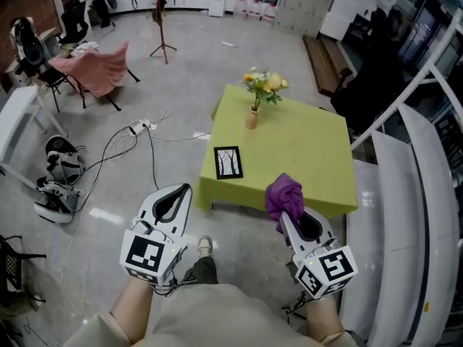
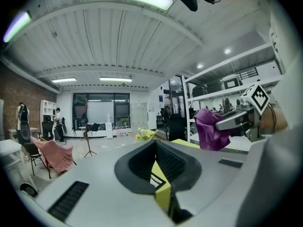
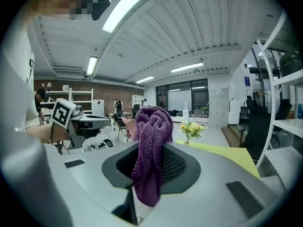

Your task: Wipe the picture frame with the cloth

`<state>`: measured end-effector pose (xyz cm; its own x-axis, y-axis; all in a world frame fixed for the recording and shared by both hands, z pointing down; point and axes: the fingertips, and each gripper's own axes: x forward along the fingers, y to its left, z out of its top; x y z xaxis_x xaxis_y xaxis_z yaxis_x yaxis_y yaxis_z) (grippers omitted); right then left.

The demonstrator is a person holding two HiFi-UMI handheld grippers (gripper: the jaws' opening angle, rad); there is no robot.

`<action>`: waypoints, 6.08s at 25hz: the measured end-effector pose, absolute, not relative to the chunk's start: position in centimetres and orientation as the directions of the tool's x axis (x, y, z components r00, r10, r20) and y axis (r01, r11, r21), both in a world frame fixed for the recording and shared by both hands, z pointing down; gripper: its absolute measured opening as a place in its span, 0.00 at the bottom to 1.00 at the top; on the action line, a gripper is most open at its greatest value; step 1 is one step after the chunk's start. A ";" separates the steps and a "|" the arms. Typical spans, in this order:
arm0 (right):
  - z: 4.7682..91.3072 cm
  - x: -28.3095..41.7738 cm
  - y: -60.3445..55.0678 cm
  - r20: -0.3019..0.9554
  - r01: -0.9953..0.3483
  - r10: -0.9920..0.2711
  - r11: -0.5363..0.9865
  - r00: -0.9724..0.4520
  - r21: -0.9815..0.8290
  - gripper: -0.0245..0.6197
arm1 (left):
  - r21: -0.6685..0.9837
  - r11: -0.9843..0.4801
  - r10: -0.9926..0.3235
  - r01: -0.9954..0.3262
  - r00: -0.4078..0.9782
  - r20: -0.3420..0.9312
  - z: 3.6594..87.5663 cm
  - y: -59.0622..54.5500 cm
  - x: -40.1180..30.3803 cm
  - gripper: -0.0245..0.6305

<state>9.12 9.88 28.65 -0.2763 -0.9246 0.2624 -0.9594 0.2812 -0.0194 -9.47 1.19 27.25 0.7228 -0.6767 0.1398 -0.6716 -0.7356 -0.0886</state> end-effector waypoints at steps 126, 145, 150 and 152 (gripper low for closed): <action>61.5 8.2 -18.7 0.831 -0.731 -0.319 0.667 -0.455 -0.144 0.18 | 0.276 -0.730 -0.252 -0.625 0.622 0.742 65.8 -19.0 2.7 0.05; 66.1 11.4 -14.3 0.915 -0.802 -0.268 0.591 -0.301 -0.090 0.18 | 0.248 -0.761 -0.251 -0.599 0.625 0.739 65.7 -19.0 2.2 0.05; 64.6 16.7 -14.0 0.925 -0.854 -0.301 0.519 -0.232 -0.045 0.17 | 0.177 -0.798 -0.240 -0.576 0.573 0.784 65.8 -18.9 2.5 0.05; 63.3 18.2 -14.0 0.923 -0.867 -0.329 0.498 -0.202 -0.013 0.17 | 0.132 -0.806 -0.268 -0.577 0.555 0.788 65.0 -19.2 2.3 0.05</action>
